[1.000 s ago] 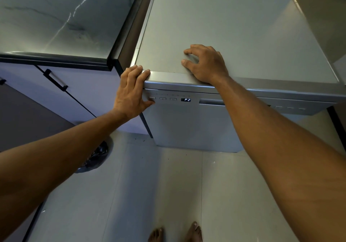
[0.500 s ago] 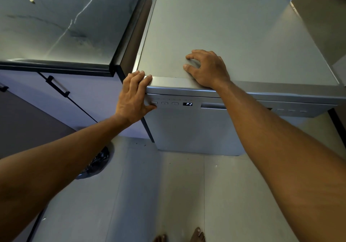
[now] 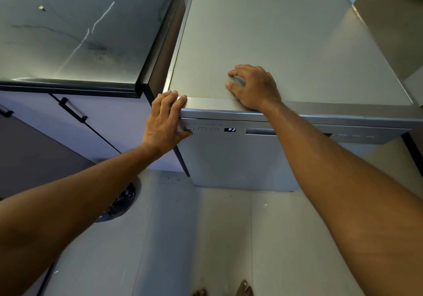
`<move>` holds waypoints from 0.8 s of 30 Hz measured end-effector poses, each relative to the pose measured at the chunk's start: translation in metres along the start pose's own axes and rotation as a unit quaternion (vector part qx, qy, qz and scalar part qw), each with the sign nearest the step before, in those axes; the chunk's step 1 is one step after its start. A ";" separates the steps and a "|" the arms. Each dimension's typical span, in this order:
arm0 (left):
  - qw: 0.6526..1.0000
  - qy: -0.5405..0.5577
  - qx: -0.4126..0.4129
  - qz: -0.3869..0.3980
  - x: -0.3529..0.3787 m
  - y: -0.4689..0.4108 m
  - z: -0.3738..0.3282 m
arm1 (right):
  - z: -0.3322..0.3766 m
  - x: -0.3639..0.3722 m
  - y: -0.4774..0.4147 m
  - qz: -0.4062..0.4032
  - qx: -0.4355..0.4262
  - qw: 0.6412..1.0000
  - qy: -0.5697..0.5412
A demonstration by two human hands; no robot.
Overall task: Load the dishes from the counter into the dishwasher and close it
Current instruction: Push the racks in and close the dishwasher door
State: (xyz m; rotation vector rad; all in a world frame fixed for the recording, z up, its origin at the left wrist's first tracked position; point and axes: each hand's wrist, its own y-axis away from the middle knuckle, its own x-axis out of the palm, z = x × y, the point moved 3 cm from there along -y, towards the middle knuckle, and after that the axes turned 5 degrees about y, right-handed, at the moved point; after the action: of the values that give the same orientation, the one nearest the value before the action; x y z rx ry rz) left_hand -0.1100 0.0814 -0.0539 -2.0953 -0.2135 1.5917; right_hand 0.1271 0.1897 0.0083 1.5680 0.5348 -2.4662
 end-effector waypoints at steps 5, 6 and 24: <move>1.000 -0.002 -0.004 0.003 0.000 0.000 -0.001 | 0.001 -0.002 0.001 -0.002 -0.001 1.000 0.000; 1.000 -0.001 -0.004 0.003 0.000 0.000 -0.001 | 0.002 -0.002 0.002 -0.005 -0.001 1.000 -0.001; 1.000 0.007 0.004 -0.012 -0.002 -0.001 -0.002 | 0.001 -0.001 0.001 -0.023 0.011 1.000 -0.005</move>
State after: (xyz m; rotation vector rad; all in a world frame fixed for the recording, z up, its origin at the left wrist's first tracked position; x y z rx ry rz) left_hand -0.1091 0.0807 -0.0513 -2.0881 -0.2264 1.5612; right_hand 0.1273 0.1883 0.0093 1.5676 0.5518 -2.5209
